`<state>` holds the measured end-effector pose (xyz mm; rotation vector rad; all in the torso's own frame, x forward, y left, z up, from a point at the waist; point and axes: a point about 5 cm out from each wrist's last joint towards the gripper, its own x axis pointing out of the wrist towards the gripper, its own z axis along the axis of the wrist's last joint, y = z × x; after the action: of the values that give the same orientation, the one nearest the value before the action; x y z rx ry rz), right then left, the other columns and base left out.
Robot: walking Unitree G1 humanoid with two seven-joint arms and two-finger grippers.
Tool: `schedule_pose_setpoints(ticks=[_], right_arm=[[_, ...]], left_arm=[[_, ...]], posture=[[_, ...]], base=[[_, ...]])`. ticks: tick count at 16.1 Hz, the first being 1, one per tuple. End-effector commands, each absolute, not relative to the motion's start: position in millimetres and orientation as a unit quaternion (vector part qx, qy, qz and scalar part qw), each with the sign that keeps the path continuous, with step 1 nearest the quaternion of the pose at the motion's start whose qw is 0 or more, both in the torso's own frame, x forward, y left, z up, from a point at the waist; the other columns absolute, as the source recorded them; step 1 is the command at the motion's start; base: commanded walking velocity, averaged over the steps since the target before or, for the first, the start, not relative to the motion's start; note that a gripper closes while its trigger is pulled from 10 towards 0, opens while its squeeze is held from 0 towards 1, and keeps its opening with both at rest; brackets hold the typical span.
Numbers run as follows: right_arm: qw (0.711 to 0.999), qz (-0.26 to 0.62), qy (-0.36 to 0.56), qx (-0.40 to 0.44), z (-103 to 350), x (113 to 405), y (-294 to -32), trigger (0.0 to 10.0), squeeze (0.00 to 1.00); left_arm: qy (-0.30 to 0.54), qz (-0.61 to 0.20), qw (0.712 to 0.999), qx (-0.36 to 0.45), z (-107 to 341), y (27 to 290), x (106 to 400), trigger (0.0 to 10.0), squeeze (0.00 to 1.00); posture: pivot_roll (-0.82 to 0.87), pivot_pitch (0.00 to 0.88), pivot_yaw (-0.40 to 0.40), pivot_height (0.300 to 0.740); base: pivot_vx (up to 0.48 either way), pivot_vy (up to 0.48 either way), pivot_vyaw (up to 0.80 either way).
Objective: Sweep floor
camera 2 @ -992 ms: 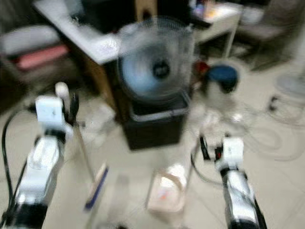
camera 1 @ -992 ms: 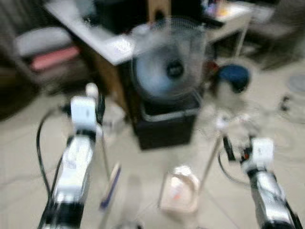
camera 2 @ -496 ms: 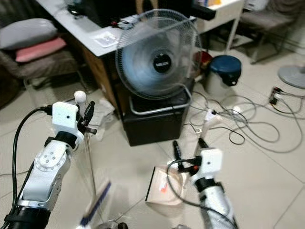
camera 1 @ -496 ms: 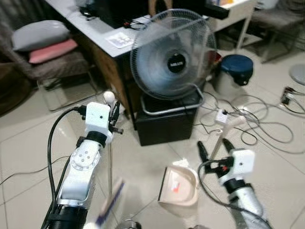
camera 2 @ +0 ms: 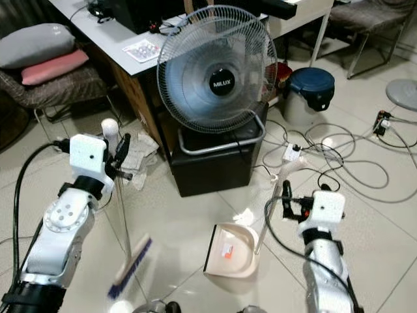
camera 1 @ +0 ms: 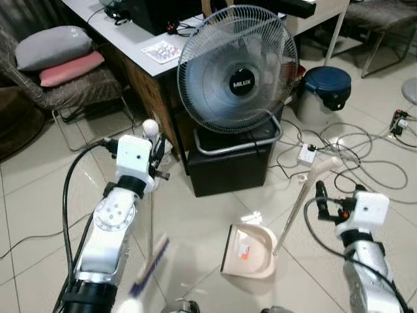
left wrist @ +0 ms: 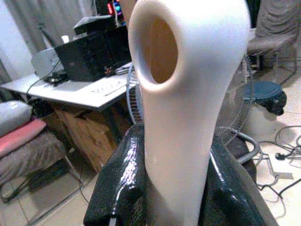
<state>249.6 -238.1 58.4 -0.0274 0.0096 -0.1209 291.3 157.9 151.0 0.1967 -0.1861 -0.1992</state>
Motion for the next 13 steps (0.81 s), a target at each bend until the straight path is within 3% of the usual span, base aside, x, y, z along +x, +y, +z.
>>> schedule_pose_setpoints(ticks=[1, 13], right_arm=[[0.999, -0.038, 0.005, -0.016, 56.1, 251.9, -235.3, 10.0, 1.0], [0.997, -0.02, -0.008, -0.068, 69.1, 287.6, -259.5, 10.0, 1.0]], left_arm=[[-0.12, -0.094, 0.982, 0.113, 164.3, 166.0, 287.6, 10.0, 0.0], [-0.091, -0.069, 0.986, 0.125, 174.0, 203.4, 275.0, 10.0, 0.0]], posture=[[0.05, 0.131, 0.149, 0.74], [0.12, 0.237, 0.202, 0.74]], base=[[0.0, 0.0, 0.0], [0.0, 0.0, 0.0]])
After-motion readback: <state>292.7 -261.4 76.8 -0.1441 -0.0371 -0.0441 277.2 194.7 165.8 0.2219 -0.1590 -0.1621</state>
